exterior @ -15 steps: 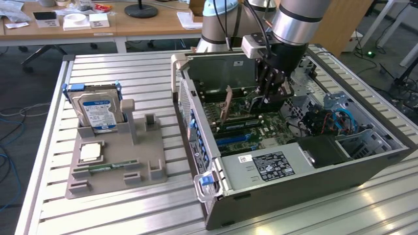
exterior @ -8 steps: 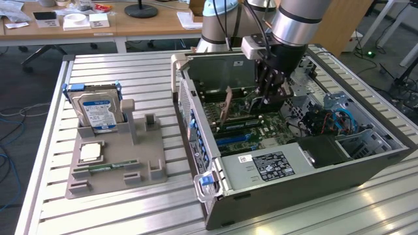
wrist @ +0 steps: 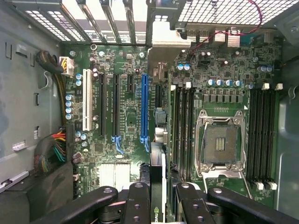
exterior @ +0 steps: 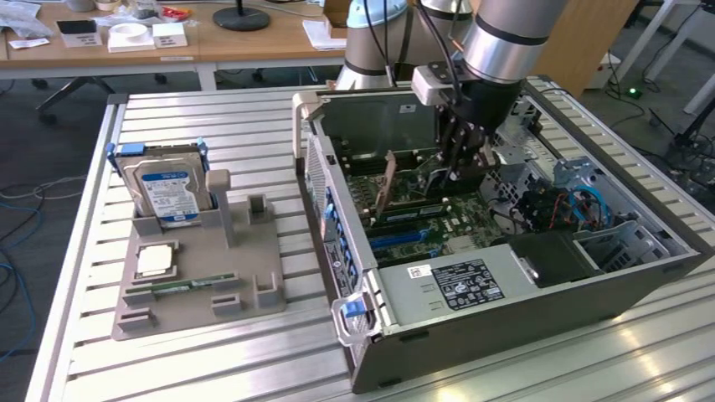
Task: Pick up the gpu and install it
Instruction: 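Insert the gpu into the slot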
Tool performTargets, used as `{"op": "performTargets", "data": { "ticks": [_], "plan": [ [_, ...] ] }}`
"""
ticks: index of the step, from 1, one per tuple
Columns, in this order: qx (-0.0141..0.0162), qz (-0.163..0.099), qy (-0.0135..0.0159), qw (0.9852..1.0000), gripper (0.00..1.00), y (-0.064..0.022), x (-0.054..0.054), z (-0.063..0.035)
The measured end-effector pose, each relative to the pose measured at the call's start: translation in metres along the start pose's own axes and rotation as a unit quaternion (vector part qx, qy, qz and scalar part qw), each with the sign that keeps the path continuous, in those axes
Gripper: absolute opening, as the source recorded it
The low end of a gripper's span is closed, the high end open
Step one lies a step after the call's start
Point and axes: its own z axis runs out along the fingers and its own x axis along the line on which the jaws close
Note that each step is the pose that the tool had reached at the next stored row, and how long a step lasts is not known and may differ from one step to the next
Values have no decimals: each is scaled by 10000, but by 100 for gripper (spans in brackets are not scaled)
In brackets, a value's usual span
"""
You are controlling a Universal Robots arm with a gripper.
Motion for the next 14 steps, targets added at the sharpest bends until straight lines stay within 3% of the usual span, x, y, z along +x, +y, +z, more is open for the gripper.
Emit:
{"op": "performTargets", "data": {
  "ticks": [7,14],
  "plan": [
    [-37,2,-1,10000,26,-1,2,66],
    [-38,1,-1,10000,26,4,2,74]
  ]
}}
